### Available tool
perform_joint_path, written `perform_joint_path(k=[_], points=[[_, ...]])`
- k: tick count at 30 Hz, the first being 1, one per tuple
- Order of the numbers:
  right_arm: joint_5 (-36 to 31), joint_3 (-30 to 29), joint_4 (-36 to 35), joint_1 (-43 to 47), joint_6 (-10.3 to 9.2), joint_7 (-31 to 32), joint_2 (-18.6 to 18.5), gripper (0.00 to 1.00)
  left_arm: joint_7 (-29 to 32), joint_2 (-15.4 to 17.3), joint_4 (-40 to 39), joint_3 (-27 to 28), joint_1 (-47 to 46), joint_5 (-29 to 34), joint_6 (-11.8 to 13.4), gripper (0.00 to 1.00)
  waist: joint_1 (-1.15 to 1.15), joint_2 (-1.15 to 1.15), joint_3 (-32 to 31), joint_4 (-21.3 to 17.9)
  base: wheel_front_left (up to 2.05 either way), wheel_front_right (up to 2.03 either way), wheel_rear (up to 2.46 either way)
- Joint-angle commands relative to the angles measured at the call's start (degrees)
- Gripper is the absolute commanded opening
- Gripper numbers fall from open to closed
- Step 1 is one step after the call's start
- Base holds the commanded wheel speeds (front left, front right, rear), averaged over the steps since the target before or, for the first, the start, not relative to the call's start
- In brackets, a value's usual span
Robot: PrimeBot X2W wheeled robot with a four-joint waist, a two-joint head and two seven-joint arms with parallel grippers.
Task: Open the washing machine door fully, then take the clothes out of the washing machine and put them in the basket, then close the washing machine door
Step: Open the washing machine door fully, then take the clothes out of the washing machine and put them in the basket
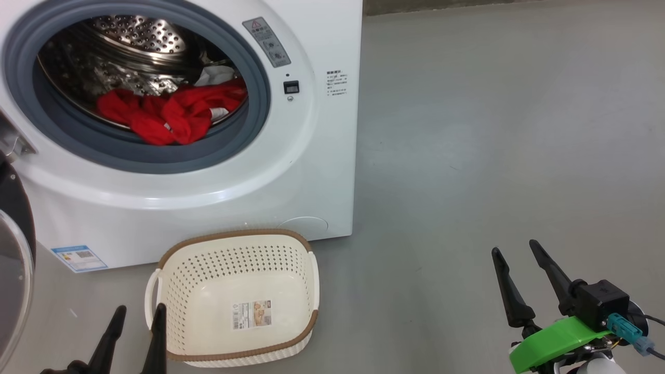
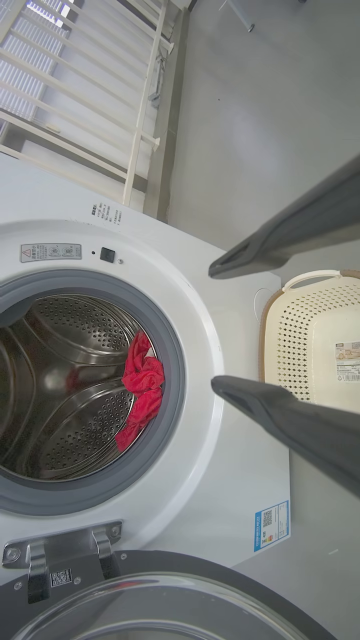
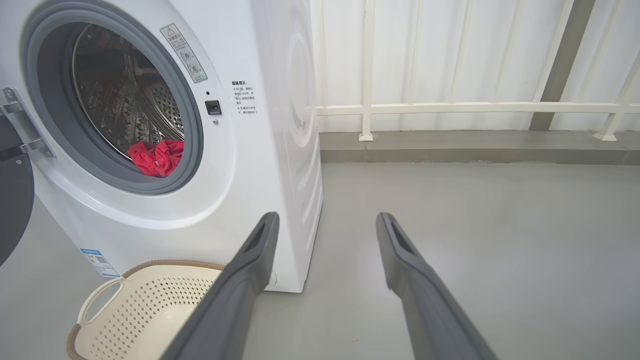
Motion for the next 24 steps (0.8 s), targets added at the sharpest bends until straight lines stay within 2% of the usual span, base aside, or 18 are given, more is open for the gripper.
perform_joint_path(k=[1,24], points=[[-0.6,0.8,-1.7,-0.5,0.35,-0.5,-0.6,1.00,-0.4,0.9,-1.8,2.2,-1.0,-0.1,0.1,1.00,0.00,0.00,0.0,0.0,0.00,0.00,0.00],[-0.5,1.2,-1.6,-0.1,0.35,-0.5,-0.6,1.00,-0.4,0.7,-1.4,3.4,-1.1,0.7,0.1,1.00,0.00,0.00,-1.0,0.7,0.01,-0.03,0.02]])
